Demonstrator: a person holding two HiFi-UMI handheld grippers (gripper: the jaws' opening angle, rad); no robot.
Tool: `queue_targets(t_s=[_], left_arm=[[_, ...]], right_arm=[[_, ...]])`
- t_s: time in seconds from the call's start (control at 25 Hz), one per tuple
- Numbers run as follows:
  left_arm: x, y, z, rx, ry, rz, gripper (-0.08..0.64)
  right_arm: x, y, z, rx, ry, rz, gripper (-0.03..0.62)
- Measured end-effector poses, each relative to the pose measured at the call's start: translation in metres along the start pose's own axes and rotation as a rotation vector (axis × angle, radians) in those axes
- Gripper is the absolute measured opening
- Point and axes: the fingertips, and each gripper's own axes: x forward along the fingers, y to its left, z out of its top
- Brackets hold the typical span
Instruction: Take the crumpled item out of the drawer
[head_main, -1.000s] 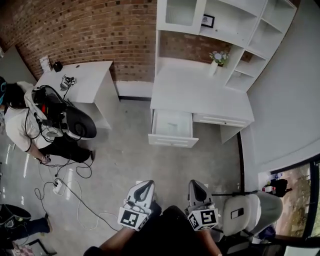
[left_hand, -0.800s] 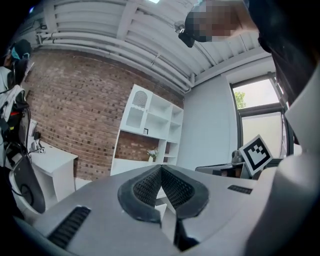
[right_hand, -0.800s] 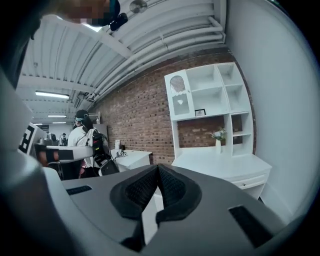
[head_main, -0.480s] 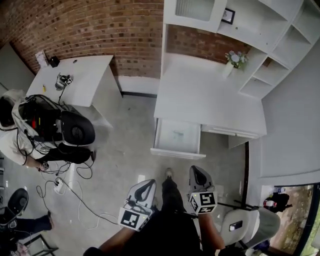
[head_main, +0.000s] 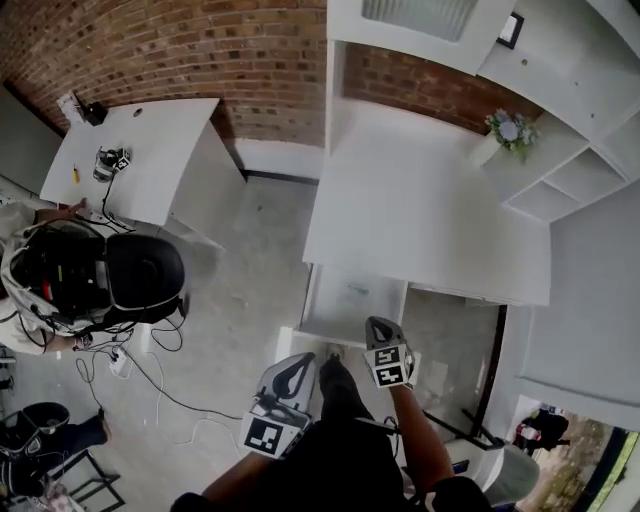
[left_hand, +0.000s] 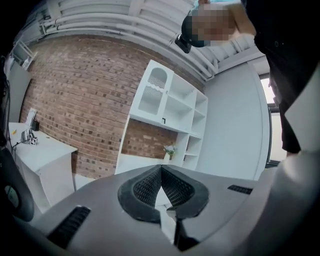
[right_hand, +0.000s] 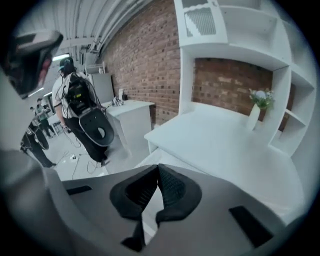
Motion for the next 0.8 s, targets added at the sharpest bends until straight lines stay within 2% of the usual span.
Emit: queue_targets(t_s=[0.2, 0.48, 0.8], left_arm=[[0.065, 0.032, -0.018, -0.026, 0.04, 0.029, 0.025], [0.105, 0.048, -0.035, -0.052, 0.087, 0.077, 0.025], [0.128, 0.063, -0.059, -0.083, 0.131, 0.118, 0.025]], right_arm=[[0.103, -0.025, -0.049, -0.028, 0.205, 0.096, 0.058], [0.178, -0.042, -0.11, -0.053, 0.372, 0.146, 0.087], [0.235, -0.055, -0.174, -0.058, 0.532, 0.164, 0.117]])
